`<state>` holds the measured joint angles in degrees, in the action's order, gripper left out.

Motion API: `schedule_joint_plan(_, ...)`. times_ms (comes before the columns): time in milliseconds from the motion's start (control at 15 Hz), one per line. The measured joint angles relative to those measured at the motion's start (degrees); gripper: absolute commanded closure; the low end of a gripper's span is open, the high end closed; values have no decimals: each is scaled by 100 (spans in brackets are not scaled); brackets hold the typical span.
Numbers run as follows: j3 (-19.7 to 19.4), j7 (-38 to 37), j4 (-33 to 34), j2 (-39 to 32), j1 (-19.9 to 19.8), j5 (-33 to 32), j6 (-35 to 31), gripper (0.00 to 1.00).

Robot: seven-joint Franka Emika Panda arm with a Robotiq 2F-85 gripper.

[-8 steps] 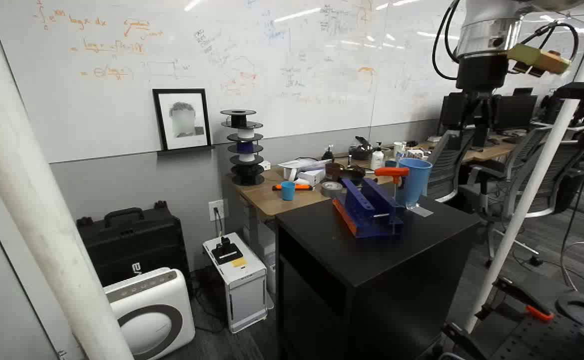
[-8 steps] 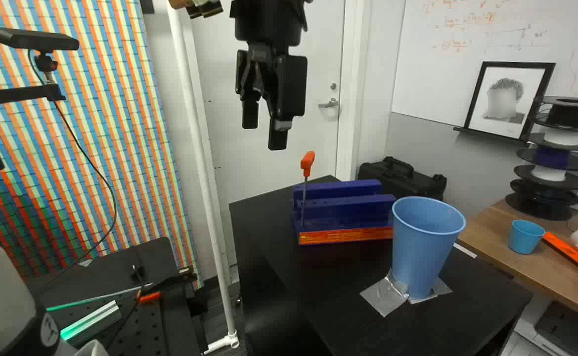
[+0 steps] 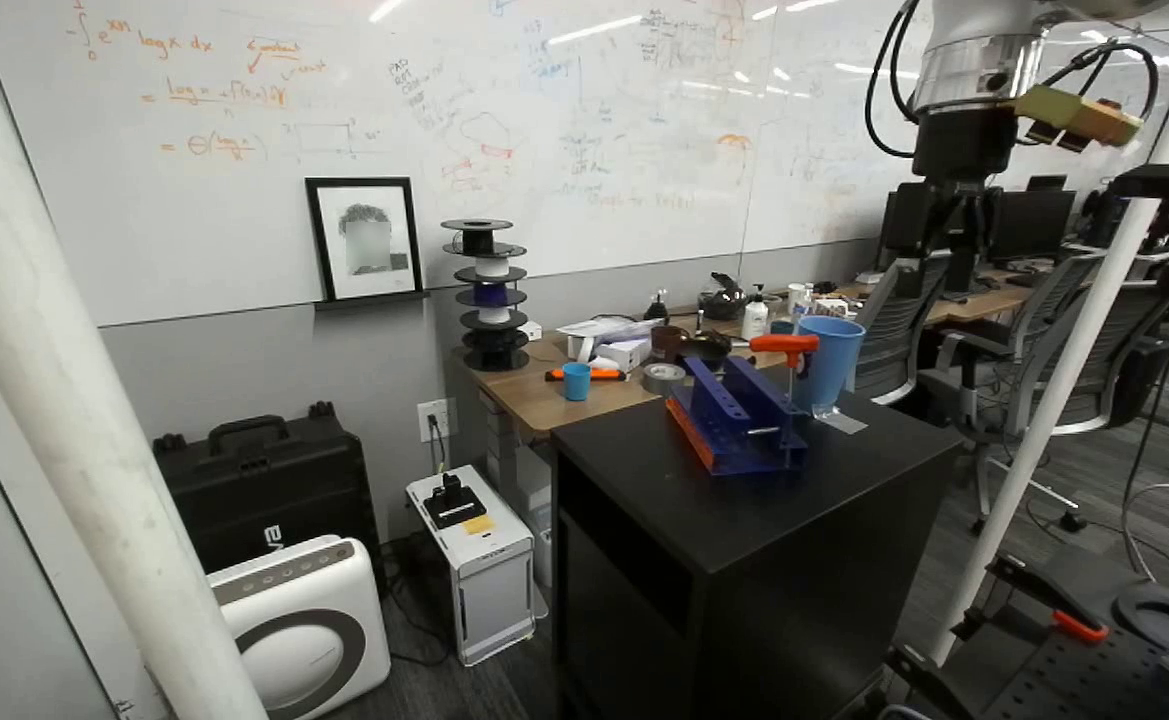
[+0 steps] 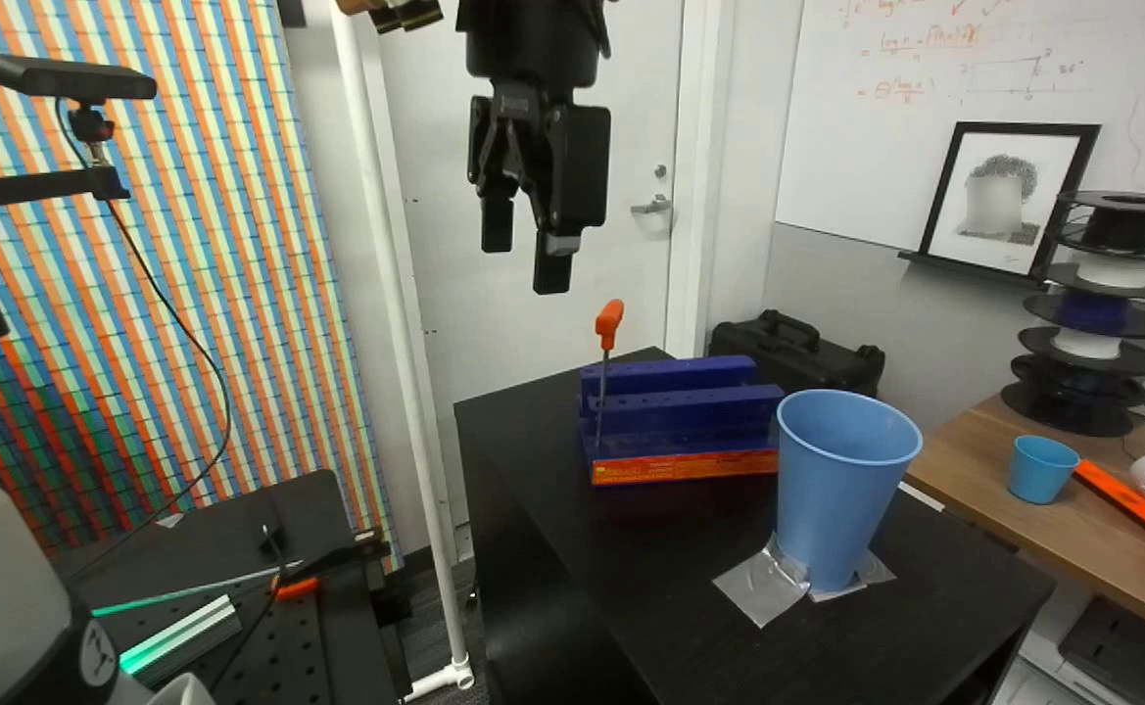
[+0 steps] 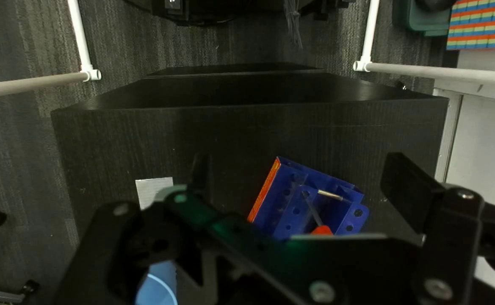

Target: Put the metal object with the orange handle in the blue cup

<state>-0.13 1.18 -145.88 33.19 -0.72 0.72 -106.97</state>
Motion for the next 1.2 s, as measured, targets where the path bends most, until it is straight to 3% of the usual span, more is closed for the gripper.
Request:
schedule_joint_plan(333,0,0,-12,-10,0,-37,-31,0)
schedule_joint_plan(800,86,506,220,-317,75,-779,-1229,0)
schedule_joint_plan(933,83,726,304,-547,246,-724,-1531,0)
schedule_joint_plan(1200,-16,1505,475,-994,731,8,-1663,0)
